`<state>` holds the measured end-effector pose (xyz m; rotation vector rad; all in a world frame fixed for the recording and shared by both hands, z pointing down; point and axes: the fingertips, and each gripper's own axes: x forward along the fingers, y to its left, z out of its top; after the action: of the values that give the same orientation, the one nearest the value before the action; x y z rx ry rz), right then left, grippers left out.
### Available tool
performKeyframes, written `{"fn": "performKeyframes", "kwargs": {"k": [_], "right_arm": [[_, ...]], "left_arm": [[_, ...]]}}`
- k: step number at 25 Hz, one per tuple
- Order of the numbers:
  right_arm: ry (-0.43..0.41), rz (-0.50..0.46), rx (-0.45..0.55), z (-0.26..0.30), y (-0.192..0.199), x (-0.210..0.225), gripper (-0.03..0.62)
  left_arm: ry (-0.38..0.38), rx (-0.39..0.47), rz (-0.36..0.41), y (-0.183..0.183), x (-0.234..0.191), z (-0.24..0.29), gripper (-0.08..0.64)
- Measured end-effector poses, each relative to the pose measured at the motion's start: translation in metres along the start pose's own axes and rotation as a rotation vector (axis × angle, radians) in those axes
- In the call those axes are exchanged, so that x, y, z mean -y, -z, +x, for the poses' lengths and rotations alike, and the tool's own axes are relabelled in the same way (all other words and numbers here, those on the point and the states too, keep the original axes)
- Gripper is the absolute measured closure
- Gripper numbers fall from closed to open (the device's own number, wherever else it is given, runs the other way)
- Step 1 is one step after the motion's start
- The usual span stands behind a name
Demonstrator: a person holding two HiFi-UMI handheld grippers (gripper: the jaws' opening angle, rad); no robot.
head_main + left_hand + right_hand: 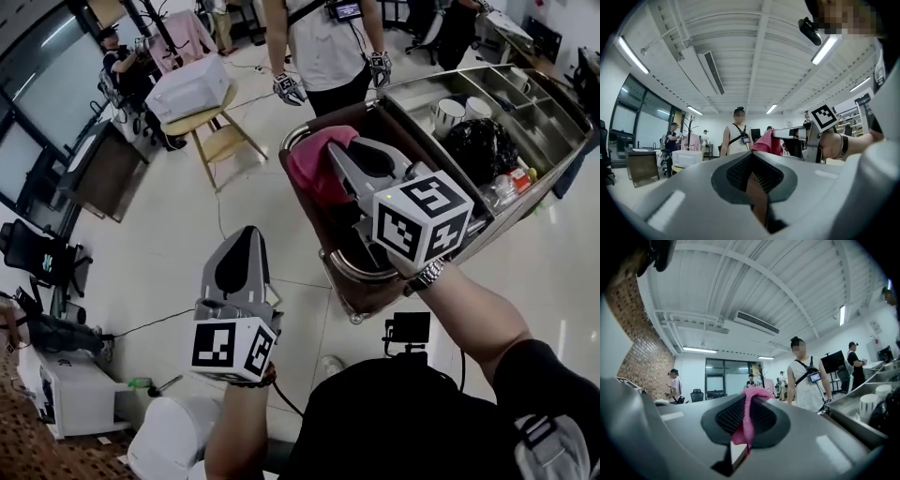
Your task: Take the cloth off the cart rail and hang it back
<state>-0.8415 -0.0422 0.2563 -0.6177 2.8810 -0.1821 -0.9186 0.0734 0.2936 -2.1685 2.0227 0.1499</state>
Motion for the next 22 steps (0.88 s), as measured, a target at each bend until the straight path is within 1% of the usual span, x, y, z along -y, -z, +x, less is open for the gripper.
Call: {"fn": "performKeyframes", "kwargs": {"k": [3,5,9,12,15,17,22], "right_arm": [[0.084,0.011,-0.014,0.03,0.012,0.003,0.571],[0.143,0.007,-0.019,0.048,0.013,0.005,0.571],[0.261,-0.01,-0.015,0.061,0.01,0.007,0.571],[0.324,-0.006,-0.033,0.072,0.013,-0.002,0.571],[0.35,0.034,-0.068,0.083,0.027,-0.01,0.571],[0.351,0.062,-0.091,0.089,0.038,-0.019,0.571],[0.306,0.118,-0.155,0.098,0.067,-0.061,0.569]], "left_arm": [[0.056,-0.01,-0.024,0.004,-0.034,0.006,0.557],[0.091,-0.012,-0.04,0.001,-0.056,0.01,0.557],[0.166,-0.008,-0.073,-0.004,-0.081,0.015,0.557],[0.219,-0.005,-0.104,-0.011,-0.099,0.016,0.557],[0.258,-0.009,-0.125,-0.015,-0.11,0.023,0.557],[0.279,-0.014,-0.14,-0.014,-0.114,0.026,0.557],[0.315,-0.008,-0.171,-0.017,-0.119,0.025,0.557]]}}
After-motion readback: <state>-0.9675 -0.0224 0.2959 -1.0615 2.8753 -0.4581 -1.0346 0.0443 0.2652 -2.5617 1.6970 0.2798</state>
